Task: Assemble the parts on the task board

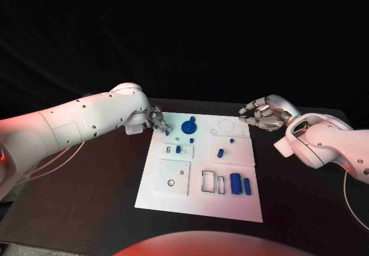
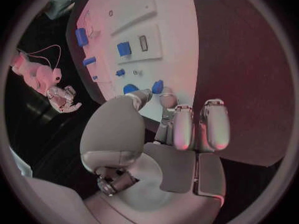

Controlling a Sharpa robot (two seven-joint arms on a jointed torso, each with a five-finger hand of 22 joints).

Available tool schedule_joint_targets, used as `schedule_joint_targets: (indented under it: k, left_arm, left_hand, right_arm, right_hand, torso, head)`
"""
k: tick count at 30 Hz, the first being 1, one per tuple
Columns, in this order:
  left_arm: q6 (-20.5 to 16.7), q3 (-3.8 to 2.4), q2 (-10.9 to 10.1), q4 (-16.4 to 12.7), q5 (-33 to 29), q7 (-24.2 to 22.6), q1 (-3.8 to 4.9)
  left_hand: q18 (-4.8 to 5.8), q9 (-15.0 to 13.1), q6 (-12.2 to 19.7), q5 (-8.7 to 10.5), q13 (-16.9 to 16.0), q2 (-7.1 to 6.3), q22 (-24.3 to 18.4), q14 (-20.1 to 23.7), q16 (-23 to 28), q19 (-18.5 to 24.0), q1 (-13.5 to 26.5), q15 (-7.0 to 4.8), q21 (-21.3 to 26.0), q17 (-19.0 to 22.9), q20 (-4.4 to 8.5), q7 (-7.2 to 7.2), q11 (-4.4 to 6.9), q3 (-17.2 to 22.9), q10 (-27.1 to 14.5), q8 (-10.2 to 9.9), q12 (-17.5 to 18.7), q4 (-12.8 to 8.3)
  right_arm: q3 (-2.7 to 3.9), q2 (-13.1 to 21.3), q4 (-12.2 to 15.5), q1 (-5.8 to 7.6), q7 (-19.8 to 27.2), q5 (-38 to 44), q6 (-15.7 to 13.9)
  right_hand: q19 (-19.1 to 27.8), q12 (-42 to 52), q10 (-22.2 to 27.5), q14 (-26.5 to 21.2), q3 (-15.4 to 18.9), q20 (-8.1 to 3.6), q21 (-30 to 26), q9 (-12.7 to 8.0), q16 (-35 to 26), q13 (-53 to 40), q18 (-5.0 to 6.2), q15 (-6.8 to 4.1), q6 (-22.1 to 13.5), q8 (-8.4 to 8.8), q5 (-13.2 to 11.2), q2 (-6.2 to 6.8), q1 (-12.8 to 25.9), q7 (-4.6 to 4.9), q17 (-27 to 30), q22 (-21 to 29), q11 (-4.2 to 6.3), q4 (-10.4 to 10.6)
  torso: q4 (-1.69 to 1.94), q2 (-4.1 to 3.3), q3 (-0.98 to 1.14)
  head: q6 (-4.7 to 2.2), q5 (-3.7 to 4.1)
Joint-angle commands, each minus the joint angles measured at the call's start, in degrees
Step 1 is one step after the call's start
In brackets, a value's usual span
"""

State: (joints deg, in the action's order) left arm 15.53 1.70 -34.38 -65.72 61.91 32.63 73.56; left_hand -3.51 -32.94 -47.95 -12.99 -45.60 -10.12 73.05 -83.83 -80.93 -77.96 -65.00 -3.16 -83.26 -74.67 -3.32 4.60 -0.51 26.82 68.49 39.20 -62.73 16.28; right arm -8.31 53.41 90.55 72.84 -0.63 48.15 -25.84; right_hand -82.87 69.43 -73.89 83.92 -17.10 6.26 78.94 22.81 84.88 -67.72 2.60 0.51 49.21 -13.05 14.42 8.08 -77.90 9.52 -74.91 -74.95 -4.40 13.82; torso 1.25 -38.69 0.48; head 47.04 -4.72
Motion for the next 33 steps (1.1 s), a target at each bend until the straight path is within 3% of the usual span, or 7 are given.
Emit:
schedule_joint_targets:
  k: [1,17,20,24,29,33]
  left_arm:
    - [1.7,0.05,0.2,0.1,-0.6,-0.5,0.03]
    - [1.9,0.26,0.5,0.6,-1.2,-0.8,0.03]
    - [1.6,0.27,0.5,0.7,-1.5,-0.9,0.03]
    - [1.1,0.28,0.5,0.8,-1.9,-1.2,0.03]
    - [0.3,0.29,0.4,0.8,-2.3,-1.8,0.03]
    - [-0.2,0.31,0.2,0.7,-2.7,-2.0,0.03]
  left_hand:
    - [-0.34,0.1,-0.4,-0.01,0.0,0.07,0.1,-2.2,0.2,0.0,-0.6,0.02,0.3,0.0,-0.08,-0.11,0.24,0.3,-0.1,0.3,-0.2,0.0]
    - [-0.34,0.2,-0.4,-0.04,0.1,0.52,0.1,-2.2,0.2,0.0,-2.7,-0.16,0.3,0.1,0.06,-0.29,0.42,2.0,-0.1,0.6,-0.3,-0.4]
    - [-0.32,0.3,-0.1,0.15,0.3,1.14,0.3,-2.2,0.2,-0.1,-5.0,-0.31,0.3,0.0,0.18,-0.39,0.55,4.6,-0.2,0.6,-0.2,-1.4]
    - [-0.32,0.1,0.8,0.2,0.8,1.36,0.3,-2.2,0.2,-0.1,-8.3,-0.4,0.3,0.1,0.32,-0.3,0.55,10.8,-0.4,1.3,0.2,-4.5]
    - [-0.26,-0.9,1.4,0.27,0.9,0.46,0.8,-2.2,0.2,-0.3,-7.5,-0.05,0.1,0.1,0.22,0.18,0.13,19.7,0.1,3.2,0.1,-8.5]
    - [-0.21,-1.3,1.4,0.24,0.8,0.18,1.1,-2.2,0.2,-0.4,-6.5,-0.05,-0.1,0.0,0.22,0.24,0.26,22.6,0.3,4.0,-0.1,-10.1]
  right_arm:
    - [0.0,-0.1,0.0,-0.08,0.0,0.5,0.9]
    - [0.0,-0.2,0.0,-0.12,0.0,0.5,0.9]
    - [0.0,-0.2,0.0,-0.12,0.0,0.5,0.9]
    - [0.0,-0.2,-0.1,-0.12,-0.1,0.5,0.9]
    - [0.0,-0.2,-0.1,-0.12,-0.1,0.5,1.0]
    - [0.0,-0.2,-0.1,-0.12,-0.1,0.5,1.1]
  right_hand:
    - [0.5,-0.3,0.4,3.3,-0.6,-0.01,-0.4,0.0,-0.1,0.1,0.5,-0.37,-0.6,-0.21,0.4,0.29,0.1,-0.09,-3.3,-7.1,0.01,-0.1]
    - [0.5,-0.3,0.4,3.3,-0.6,-0.01,-0.4,0.0,-0.1,0.1,0.5,-0.37,-0.6,-0.21,0.4,0.29,0.1,-0.09,-3.3,-7.1,0.01,-0.1]
    - [0.5,-0.3,0.4,3.3,-0.6,-0.01,-0.4,0.0,-0.1,0.1,0.5,-0.37,-0.6,-0.21,0.4,0.29,0.1,-0.09,-3.3,-7.1,0.01,-0.1]
    - [0.5,-0.3,0.4,3.3,-0.6,-0.01,-0.4,0.0,-0.1,0.1,0.5,-0.37,-0.6,-0.21,0.4,0.29,0.1,-0.09,-3.3,-7.1,0.01,-0.1]
    - [0.5,-0.3,0.4,3.3,-0.6,-0.01,-0.4,0.0,-0.1,0.1,0.5,-0.37,-0.6,-0.21,0.4,0.29,0.1,-0.09,-3.3,-7.1,0.01,-0.1]
    - [0.5,-0.3,0.4,3.3,-0.6,-0.01,-0.4,0.0,-0.1,0.1,0.5,-0.37,-0.6,-0.21,0.4,0.29,0.1,-0.09,-3.3,-7.1,0.01,-0.1]
  torso:
    - [0.01,-0.02,0.0]
    - [0.0,-0.04,-0.03]
    - [-0.04,-0.02,-0.03]
    - [-0.04,-0.01,-0.03]
    - [0.0,0.02,-0.02]
    - [0.02,0.03,0.01]
  head:
    - [0.07,0.19]
    - [0.16,-0.06]
    - [0.17,-0.1]
    - [0.23,-0.15]
    - [0.34,-0.17]
    - [0.32,-0.24]
